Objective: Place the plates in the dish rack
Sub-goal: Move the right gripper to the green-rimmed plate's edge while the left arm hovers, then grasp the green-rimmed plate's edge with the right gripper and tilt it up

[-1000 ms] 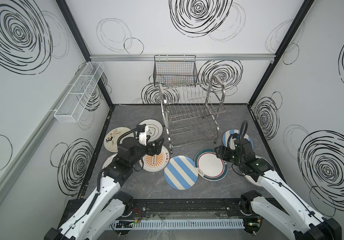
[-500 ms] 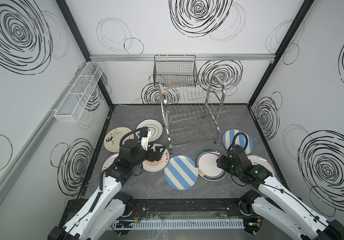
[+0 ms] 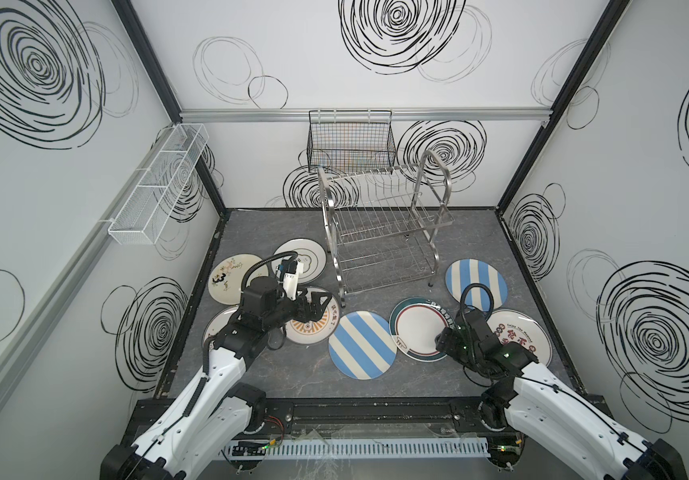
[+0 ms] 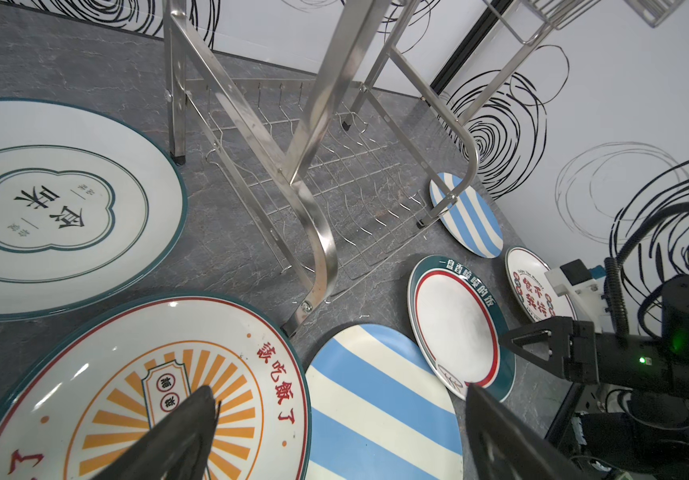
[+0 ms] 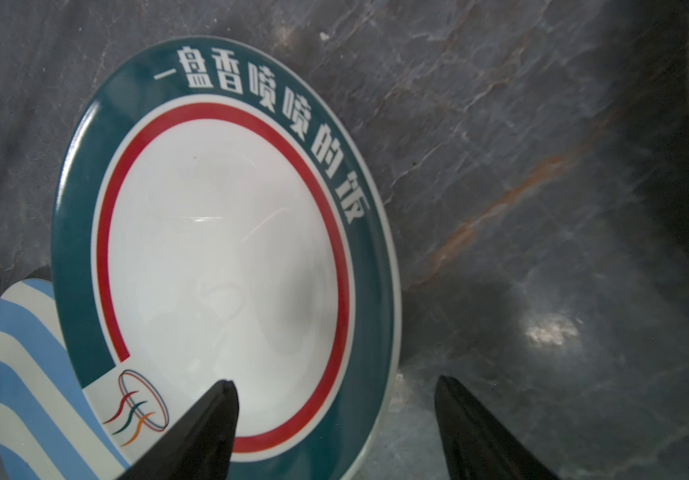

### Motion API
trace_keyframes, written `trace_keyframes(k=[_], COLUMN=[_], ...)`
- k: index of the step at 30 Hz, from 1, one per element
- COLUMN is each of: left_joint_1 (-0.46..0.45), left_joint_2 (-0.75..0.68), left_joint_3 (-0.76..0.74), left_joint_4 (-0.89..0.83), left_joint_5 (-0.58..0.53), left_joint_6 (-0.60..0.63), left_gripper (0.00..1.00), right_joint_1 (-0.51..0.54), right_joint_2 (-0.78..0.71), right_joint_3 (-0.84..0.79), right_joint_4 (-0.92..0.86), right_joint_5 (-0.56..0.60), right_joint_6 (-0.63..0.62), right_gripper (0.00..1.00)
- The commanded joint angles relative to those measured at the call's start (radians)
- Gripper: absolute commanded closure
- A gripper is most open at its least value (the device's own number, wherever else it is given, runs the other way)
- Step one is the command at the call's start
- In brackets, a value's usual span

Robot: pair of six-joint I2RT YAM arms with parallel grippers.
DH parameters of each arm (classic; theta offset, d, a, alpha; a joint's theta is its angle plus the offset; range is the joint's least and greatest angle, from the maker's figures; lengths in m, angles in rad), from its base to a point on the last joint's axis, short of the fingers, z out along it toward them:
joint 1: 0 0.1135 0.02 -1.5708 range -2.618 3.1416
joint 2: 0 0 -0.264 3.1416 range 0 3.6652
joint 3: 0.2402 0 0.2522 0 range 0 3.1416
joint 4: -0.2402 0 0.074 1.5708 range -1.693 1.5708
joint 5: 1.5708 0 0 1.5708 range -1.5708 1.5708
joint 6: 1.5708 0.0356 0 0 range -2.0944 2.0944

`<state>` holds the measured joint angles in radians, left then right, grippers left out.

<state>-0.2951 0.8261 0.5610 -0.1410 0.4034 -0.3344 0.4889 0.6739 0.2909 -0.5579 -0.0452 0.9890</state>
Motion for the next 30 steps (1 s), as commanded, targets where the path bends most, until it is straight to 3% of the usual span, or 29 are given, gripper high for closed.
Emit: trace_keyframes(k=[1,5,19,30], left_joint_1=[0.01,0.013,0.017,0.019], left_joint_2=[0.001,0.002,0.01,0.018], left_joint_3=[0.0,-0.001,0.004,0.007], left_joint_4=[0.026,0.024,0.005,0.007], left_joint_5=[0.015,0.012,-0.021,-0.016], left_joint_6=[-0.007,-0.007,-0.004,-0.004], left_gripper=[0.04,0.04,0.04,0.04], right_joint_1=[-0.02,-0.051,-0.142,-0.182], right_joint_2=[-0.067,-0.114,-0.053,-0.022], right_joint_3=[-0.042,-0.071,-0.13,-0.128], right_joint_4=[0.067,0.09,0.156,0.168], right_joint_5=[0.002,-0.013,-0.086,-0.113], right_joint_6=[0.052,0.037,-0.027,-0.054], right_gripper=[0.26,0.36,0.4,0.58])
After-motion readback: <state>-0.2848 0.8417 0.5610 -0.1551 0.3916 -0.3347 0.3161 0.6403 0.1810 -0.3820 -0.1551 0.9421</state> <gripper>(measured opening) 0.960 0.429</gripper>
